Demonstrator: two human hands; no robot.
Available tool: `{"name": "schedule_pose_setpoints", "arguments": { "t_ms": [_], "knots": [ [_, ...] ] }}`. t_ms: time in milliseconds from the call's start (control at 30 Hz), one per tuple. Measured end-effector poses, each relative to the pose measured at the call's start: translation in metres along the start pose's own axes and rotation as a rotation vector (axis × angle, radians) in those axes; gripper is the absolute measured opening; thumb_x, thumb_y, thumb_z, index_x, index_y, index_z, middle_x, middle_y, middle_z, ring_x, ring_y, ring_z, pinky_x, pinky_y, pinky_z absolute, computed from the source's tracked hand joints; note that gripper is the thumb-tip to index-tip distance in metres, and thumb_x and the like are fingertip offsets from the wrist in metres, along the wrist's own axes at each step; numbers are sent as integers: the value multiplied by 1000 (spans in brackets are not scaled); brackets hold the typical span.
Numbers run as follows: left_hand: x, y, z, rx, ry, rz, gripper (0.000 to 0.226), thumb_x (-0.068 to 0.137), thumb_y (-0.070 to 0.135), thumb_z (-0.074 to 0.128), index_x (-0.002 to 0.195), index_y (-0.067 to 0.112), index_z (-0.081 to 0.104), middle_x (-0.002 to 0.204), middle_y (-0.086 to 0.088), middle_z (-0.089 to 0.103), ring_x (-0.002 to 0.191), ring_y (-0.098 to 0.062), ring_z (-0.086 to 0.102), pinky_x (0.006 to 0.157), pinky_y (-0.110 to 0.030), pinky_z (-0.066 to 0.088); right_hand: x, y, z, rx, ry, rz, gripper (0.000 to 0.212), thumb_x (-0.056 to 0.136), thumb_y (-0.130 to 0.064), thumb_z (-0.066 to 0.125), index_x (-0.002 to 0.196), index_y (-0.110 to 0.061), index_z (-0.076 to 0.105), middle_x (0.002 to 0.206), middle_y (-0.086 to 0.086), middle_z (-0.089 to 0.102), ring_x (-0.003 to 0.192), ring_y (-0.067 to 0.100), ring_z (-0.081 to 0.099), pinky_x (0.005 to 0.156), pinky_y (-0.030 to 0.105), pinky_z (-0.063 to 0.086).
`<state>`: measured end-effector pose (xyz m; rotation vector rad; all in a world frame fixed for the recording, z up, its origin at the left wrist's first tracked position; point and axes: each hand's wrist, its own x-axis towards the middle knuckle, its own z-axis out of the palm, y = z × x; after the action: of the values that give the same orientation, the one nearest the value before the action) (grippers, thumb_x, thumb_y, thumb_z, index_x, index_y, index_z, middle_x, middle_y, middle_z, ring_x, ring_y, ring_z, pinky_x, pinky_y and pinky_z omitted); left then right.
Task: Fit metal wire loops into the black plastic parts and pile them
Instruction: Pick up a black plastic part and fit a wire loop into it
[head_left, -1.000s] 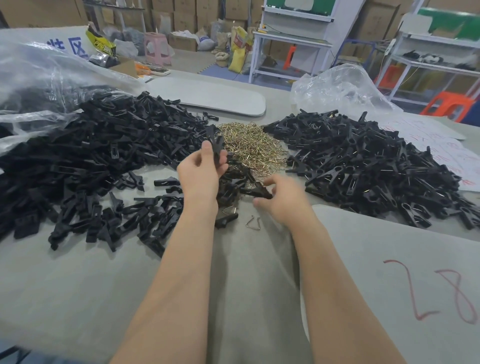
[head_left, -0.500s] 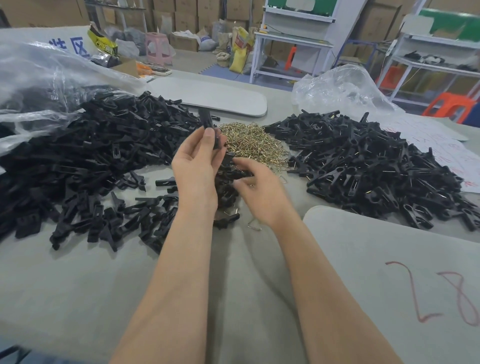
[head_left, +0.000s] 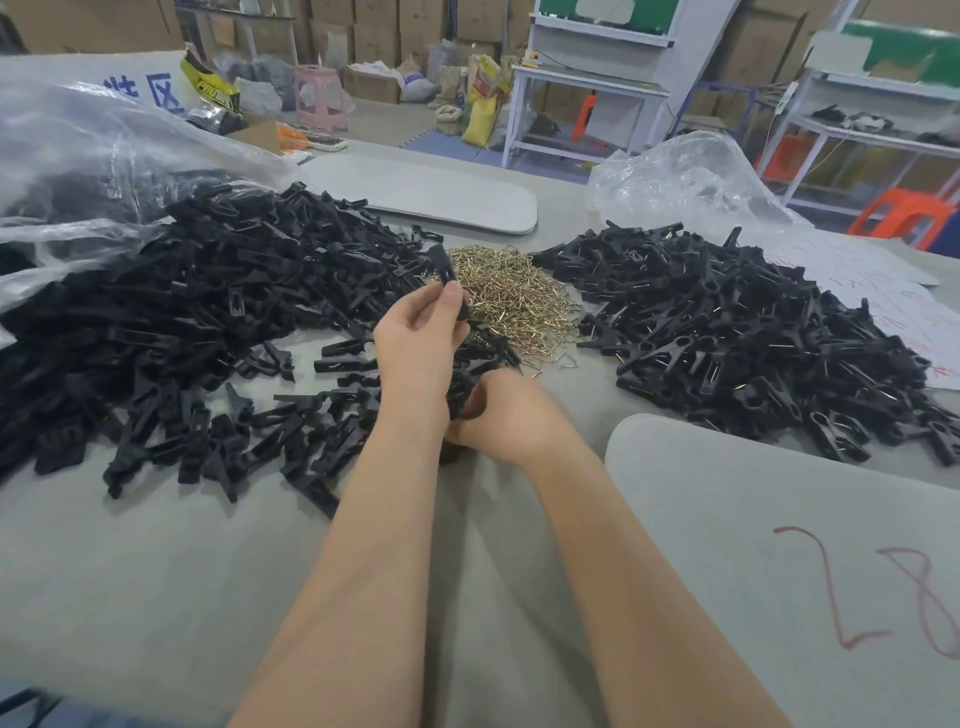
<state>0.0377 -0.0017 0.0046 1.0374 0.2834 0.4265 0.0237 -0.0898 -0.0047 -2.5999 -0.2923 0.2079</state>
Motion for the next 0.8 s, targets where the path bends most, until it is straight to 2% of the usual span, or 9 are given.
{"name": "schedule_pose_setpoints", "arguments": {
  "t_ms": [67, 233, 367, 433, 567, 667, 733, 800],
  "knots": [
    [0, 0, 0, 5, 3, 9, 31, 90, 15, 64, 117, 0, 60, 94, -2, 67, 84, -6, 63, 69, -14, 51, 2, 1, 1, 22, -4, 17, 36, 71, -32, 72, 57, -19, 42, 65, 1, 50, 70, 25, 51, 53, 28, 32],
    [1, 0, -1, 20, 7, 23, 28, 90, 16, 64, 115, 3, 61, 96, -2, 68, 84, -6, 63, 68, -14, 51, 7, -2, 8, -10, 13, 59, 42, 75, -34, 68, 56, -18, 35, 67, 4, 46, 68, 25, 42, 55, 29, 32],
    [0, 1, -2, 27, 11, 25, 23, 90, 15, 64, 111, 5, 61, 94, -1, 68, 85, -6, 64, 69, -13, 50, 8, 8, 0, 15, 23, 76, 28, 74, -31, 72, 66, -17, 49, 71, 3, 54, 71, 25, 52, 54, 28, 36],
    [-1, 1, -2, 17, 8, 19, 21, 90, 15, 64, 109, 7, 60, 94, -1, 67, 85, -6, 64, 70, -13, 51, 8, 17, -7, 40, 23, 97, 27, 75, -30, 73, 66, -18, 51, 68, 1, 58, 73, 24, 57, 60, 28, 41],
    [-3, 0, 1, 67, -18, 11, 20, 89, 16, 65, 108, 10, 60, 103, -5, 68, 91, -8, 65, 74, -16, 53, 9, 32, -12, 40, 96, 135, 17, 85, -19, 63, 75, -26, 50, 82, -3, 58, 92, 23, 61, 74, 28, 45],
    [-3, 0, 2, 96, -23, 24, 16, 88, 16, 66, 103, 14, 60, 104, -5, 68, 93, -10, 65, 74, -16, 53, 8, 32, -12, 43, 116, 89, 13, 87, -17, 57, 80, -26, 54, 82, -3, 56, 87, 23, 59, 72, 27, 45],
    [-2, 0, 1, 93, -22, 26, 15, 88, 16, 66, 102, 14, 60, 103, -5, 68, 94, -11, 65, 73, -15, 53, 5, 27, -13, 48, 80, 48, 5, 85, -22, 62, 81, -19, 61, 75, -2, 56, 82, 24, 58, 69, 29, 45],
    [-2, -1, 1, 87, -14, 25, 18, 88, 16, 66, 105, 12, 60, 102, -4, 67, 93, -10, 65, 72, -15, 53, 2, 21, -14, 23, 15, 13, 18, 82, -24, 68, 90, -9, 63, 79, 2, 57, 82, 25, 59, 69, 32, 46]
  ]
}}
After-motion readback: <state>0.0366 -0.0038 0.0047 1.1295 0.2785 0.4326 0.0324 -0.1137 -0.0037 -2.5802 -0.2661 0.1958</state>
